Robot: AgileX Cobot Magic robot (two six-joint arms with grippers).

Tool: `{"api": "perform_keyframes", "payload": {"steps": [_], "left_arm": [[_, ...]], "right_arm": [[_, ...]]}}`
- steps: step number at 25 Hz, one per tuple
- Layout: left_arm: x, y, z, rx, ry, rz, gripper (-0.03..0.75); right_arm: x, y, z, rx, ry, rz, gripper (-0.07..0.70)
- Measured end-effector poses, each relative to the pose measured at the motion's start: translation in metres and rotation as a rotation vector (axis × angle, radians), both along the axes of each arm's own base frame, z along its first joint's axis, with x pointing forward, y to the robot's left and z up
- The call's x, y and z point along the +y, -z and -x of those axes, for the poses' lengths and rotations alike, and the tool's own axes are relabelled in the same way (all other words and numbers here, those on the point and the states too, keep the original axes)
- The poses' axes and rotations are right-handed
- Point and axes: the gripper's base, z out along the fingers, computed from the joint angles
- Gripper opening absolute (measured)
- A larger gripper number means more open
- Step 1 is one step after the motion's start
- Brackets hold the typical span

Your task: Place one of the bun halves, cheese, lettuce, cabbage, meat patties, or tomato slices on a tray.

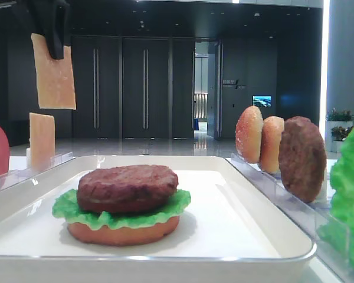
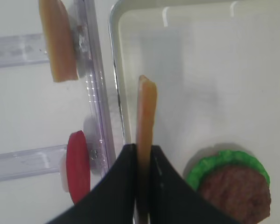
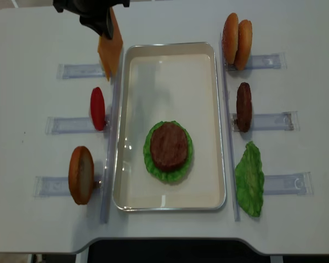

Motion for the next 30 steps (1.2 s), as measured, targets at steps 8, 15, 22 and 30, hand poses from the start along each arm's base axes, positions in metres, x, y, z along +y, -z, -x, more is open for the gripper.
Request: {"api": "perform_keyframes", "payload": {"steps": [8,15,22,30], "left_arm": [[-0.002,-0.003,0.023,0.045,0.048,0.080,0.034],[-0.011,-0.015,0.042,0.072,0.116,0.235,0.034],[-0.021,-0.023,0.049,0.079,0.190,0.357,0.034],[-0.027,-0.015,0.059,0.096,0.236,0.467,0.034]], "right_arm": [[0.000,0.000,0.000,0.000,0.001,-0.001,0.361],[0.000,0.000,0.000,0.000,0.001,-0.002,0.361],[0.000,0.000,0.000,0.000,0.001,-0.002,0.361],[0.000,0.000,0.000,0.000,0.001,-0.003,0.361]]}}
